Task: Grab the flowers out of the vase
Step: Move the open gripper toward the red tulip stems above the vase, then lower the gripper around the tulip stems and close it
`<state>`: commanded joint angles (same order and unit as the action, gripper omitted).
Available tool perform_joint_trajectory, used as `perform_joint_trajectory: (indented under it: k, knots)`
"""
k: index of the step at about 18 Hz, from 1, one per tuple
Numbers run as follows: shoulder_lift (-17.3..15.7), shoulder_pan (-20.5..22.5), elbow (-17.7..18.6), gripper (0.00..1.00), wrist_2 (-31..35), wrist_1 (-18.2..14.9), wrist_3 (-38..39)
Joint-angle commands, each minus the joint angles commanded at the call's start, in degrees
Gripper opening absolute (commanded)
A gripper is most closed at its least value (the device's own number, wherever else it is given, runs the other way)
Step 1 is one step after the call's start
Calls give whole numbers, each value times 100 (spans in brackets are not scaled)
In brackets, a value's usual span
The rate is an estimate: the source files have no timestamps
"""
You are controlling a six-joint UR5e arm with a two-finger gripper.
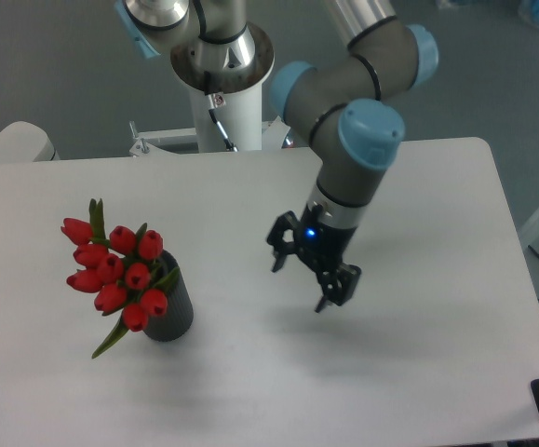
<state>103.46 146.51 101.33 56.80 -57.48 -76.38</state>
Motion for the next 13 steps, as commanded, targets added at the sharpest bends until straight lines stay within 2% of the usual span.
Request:
perform_joint_trajectory:
  k: [5, 9, 13]
  knots:
    - [-326, 0, 598, 100, -933, 17, 0]
    - [-440, -175, 687, 100, -1276, 18, 9]
    - [-309, -290, 704, 100, -2119, 26, 132]
